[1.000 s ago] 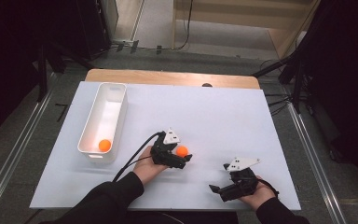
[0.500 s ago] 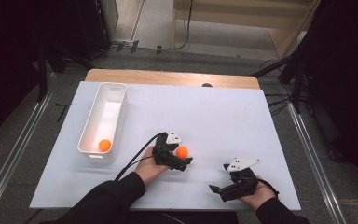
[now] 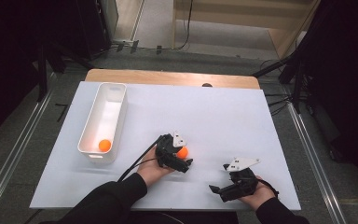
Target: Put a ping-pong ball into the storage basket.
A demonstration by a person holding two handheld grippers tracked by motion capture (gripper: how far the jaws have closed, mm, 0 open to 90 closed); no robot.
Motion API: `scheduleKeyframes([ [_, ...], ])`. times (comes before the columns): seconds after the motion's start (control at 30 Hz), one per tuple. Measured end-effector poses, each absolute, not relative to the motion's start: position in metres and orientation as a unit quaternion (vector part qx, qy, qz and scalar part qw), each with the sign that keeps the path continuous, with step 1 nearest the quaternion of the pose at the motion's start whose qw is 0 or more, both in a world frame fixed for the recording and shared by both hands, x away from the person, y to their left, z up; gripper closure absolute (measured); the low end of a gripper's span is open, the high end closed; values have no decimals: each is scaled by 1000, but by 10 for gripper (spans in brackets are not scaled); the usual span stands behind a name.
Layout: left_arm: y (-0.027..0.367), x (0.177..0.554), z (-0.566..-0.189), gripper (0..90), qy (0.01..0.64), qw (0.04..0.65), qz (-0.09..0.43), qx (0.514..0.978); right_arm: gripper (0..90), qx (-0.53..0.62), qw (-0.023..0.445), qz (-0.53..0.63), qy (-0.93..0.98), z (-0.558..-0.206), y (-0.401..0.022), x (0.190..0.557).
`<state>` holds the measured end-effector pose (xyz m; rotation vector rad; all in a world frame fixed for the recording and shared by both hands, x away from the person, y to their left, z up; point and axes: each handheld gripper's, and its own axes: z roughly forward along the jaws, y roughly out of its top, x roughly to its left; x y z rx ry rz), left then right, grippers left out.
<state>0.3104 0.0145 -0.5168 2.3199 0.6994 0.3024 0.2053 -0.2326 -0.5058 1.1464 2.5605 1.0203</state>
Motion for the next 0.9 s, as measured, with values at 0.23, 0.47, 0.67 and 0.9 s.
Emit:
scheduleKeyframes([
  [0.23,15,310,-517,44,269,342,119,893,44,381,78,340,856,-506,-233,205],
  [0.47,16,307,-516,130,261,351,118,891,43,382,78,341,856,-506,-233,205],
  [0.67,17,306,-515,171,266,356,120,888,43,379,79,342,856,-506,-233,205],
  [0.9,18,304,-513,304,266,359,121,887,44,378,79,342,857,-506,-232,206],
])
